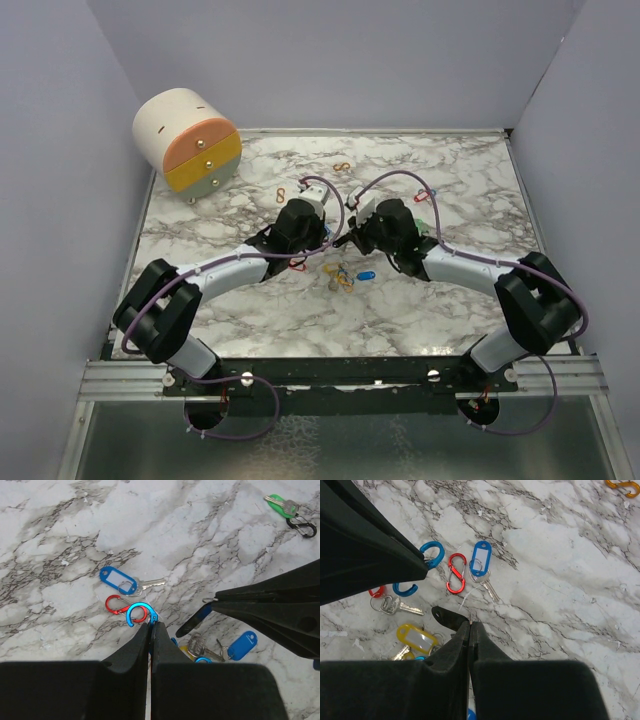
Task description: Put the keys on the keyring
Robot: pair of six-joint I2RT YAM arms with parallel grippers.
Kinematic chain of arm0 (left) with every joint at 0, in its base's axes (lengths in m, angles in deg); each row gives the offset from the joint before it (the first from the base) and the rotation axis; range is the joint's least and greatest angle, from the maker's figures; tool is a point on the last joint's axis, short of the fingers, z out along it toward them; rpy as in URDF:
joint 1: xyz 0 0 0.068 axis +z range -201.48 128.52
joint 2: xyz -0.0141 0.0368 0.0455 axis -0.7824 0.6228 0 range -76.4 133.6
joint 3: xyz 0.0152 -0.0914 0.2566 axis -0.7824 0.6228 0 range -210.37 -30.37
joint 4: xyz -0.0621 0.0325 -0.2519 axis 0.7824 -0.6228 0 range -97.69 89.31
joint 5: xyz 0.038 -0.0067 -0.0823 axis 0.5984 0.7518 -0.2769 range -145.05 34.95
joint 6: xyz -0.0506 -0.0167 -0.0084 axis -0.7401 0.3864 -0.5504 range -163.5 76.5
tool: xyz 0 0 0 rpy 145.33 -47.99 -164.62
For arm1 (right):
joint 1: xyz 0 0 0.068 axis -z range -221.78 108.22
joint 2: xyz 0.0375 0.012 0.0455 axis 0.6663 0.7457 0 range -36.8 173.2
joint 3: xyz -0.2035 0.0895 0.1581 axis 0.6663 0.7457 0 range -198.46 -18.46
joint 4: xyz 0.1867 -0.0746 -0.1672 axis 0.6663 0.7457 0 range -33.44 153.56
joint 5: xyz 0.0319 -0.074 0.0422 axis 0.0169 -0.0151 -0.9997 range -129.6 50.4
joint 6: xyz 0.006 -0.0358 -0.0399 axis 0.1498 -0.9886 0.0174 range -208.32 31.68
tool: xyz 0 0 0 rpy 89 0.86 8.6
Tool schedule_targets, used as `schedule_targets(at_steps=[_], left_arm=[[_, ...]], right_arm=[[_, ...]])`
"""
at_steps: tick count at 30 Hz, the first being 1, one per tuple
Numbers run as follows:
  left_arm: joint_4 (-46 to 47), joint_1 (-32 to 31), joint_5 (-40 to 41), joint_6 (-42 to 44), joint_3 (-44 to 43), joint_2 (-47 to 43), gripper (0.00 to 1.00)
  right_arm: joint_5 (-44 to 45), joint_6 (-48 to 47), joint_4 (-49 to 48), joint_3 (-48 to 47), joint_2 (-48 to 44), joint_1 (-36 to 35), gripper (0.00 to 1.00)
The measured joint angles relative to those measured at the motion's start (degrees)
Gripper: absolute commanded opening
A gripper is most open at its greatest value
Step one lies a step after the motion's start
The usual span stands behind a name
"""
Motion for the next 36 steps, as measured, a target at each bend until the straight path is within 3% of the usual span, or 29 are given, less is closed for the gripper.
schedule_targets(at_steps=[36], left_arm=[[2.25, -3.37, -2.27, 0.0, -2.84, 3.06, 0.0]], right_arm=[[-3.13, -4.07, -8.68, 6.51, -4.26, -1.57, 0.01]])
